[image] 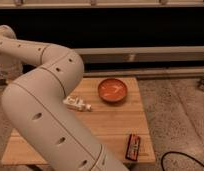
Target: Place the white sponge in the ceramic cup
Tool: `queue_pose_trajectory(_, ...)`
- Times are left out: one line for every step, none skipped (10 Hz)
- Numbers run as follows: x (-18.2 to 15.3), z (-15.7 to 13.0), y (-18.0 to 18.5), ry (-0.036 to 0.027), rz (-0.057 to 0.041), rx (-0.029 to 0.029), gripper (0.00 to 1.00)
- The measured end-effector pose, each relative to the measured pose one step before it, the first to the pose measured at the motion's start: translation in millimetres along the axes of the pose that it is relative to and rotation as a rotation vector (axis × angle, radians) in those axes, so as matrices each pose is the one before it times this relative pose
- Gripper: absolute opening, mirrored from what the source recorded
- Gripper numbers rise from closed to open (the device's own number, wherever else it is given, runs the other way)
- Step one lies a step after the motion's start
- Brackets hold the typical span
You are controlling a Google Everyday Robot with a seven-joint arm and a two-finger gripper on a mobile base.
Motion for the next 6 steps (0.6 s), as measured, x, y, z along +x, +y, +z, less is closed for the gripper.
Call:
queue_pose_trajectory(0.02, 1.12, -0.87, -0.00093, 0.00083, 0.00067, 0.25)
queue_pose_trajectory(-0.13, 1.11, -0.66, -0.00039, 0.00039, 0.00096, 0.27)
queue_pose_trajectory(-0.78, 0.58, 0.22, -0.0003, -0.00105, 0.00051, 0.35)
queue_pose_trajectory(0.16, 1.0, -0.53, -0.00037, 0.00086, -0.00005, 0.45)
queue_pose_trajectory(0.81, 1.75, -1.21, -0.0002, 0.00225, 0.00028, 0.52)
queue_pose_trajectory(1.03, 1.12, -1.34, -0.00051, 0.00308, 0.00096, 0.53)
